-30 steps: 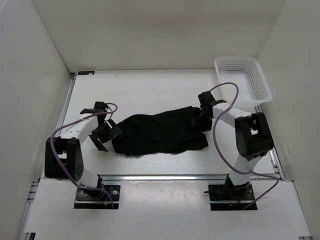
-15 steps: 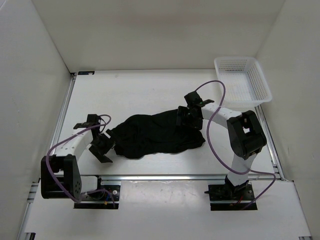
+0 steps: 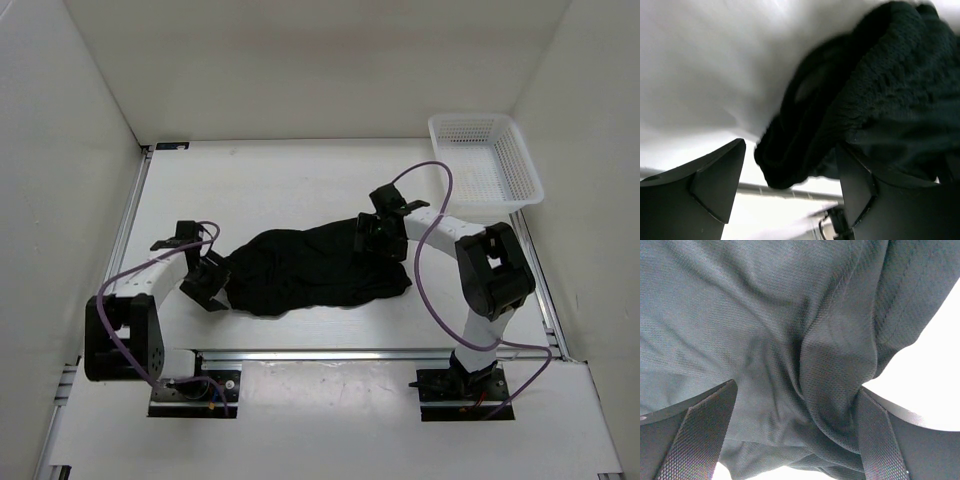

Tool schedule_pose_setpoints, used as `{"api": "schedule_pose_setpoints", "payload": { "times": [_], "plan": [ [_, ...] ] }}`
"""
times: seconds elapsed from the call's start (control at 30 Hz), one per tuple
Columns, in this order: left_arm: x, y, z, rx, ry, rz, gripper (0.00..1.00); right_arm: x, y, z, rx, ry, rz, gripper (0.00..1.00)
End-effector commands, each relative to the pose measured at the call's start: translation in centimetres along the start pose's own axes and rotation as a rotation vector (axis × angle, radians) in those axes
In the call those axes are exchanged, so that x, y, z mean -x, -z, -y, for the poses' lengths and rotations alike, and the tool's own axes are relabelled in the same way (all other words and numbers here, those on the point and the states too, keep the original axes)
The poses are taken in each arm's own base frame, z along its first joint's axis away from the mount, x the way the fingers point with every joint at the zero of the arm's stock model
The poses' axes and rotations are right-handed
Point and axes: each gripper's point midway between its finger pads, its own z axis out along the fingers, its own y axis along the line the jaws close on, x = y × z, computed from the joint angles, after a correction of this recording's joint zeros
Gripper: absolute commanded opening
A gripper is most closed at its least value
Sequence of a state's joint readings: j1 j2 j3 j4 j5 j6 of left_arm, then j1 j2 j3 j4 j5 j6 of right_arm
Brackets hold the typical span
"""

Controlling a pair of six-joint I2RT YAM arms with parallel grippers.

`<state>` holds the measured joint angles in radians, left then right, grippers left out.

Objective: Fold and stack the shorts
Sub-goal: Fold the shorts

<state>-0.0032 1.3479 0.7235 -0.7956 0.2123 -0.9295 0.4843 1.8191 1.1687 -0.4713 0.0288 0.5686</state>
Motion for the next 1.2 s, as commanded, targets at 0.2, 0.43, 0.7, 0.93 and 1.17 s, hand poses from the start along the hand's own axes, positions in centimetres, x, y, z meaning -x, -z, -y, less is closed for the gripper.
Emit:
{"api": "schedule_pose_setpoints", "payload": {
  "times": [0.2, 0.43, 0.7, 0.93, 1.17],
  "plan": [
    [3.3, -2.7, 2.6, 0.051, -0.086, 0.073, 0.68, -1.6, 0.6, 1.8, -0.058, -0.004, -0.033, 0.96],
    [1.4, -4.2, 3.4, 0.099, -0.127, 0.052, 0.38, -0.9, 1.6, 1.5, -0.050, -0.003, -0.002, 0.96],
    [7.1, 0.9, 5.0, 0.203, -0.192, 0.282, 0.10, 0.1, 4.4, 0.9, -0.025, 0.019, 0.038, 0.97],
    [13.2, 9.5, 5.8, 0.416, -0.280, 0.580, 0.10, 2.8, 9.9, 0.8, -0.021, 0.039, 0.175, 1.00],
    [11.9, 14.3, 11.2, 0.451, -0.519, 0.738, 0.10, 4.1, 13.6, 2.5, -0.038, 0.002, 0.255, 1.00]
  ]
}}
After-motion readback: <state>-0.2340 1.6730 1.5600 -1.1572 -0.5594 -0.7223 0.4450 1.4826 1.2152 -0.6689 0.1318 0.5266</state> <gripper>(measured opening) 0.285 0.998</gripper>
